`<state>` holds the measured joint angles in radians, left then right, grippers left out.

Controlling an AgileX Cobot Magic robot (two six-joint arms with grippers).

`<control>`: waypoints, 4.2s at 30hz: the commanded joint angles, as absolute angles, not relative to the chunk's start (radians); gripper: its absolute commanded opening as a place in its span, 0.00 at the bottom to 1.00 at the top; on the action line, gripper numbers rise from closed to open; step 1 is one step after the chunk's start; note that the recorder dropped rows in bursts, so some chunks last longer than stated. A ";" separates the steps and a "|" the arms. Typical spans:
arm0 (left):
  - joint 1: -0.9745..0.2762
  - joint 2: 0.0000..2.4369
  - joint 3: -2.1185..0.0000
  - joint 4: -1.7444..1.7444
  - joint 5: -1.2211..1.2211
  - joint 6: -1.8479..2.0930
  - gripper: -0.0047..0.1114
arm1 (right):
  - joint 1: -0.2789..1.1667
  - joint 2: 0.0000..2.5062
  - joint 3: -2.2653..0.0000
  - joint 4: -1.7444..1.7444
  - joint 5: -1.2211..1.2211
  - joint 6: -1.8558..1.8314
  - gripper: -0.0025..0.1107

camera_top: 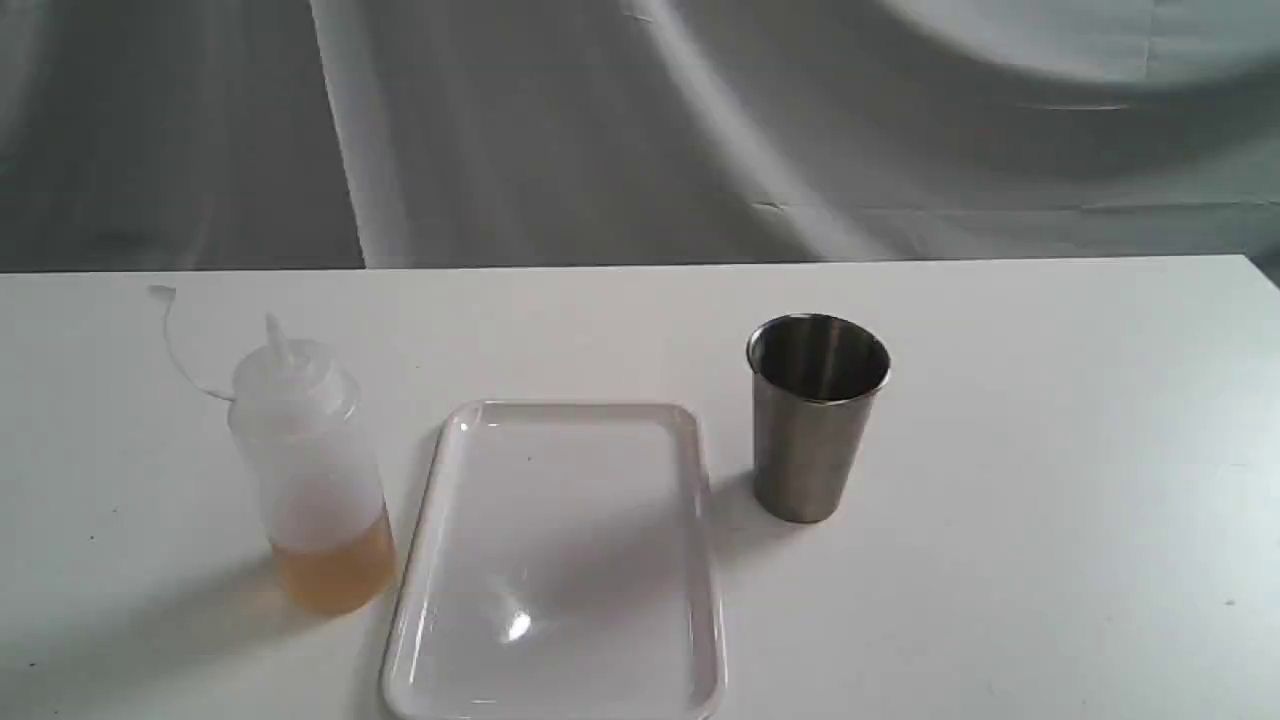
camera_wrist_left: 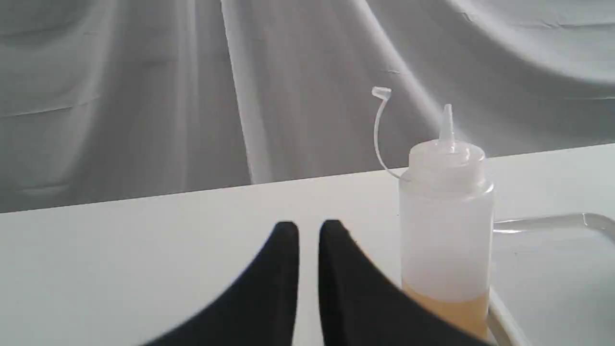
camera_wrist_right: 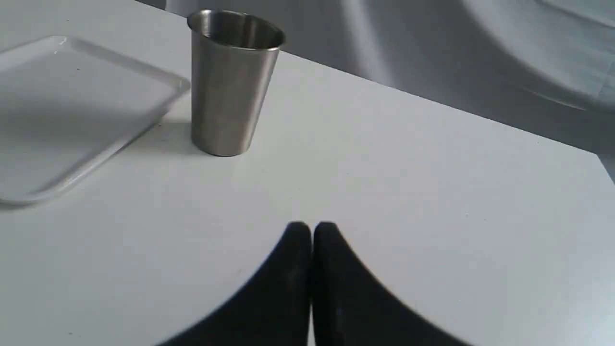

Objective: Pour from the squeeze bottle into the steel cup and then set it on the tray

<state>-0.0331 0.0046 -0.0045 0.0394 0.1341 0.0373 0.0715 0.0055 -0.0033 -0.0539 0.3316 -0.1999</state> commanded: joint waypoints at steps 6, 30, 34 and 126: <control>-0.039 0.000 0.000 0.040 0.133 0.032 0.11 | 0.068 0.000 0.000 0.053 0.305 -0.202 0.02; -0.039 0.000 0.000 0.040 0.133 0.034 0.11 | 0.070 0.446 -0.508 0.022 0.431 -0.202 0.02; -0.039 0.000 0.000 0.040 0.133 0.034 0.11 | 0.070 0.574 -0.611 0.049 0.429 -0.202 0.02; -0.039 0.000 0.000 0.040 0.133 0.033 0.11 | 0.751 2.136 -1.143 0.098 -0.548 -0.155 0.08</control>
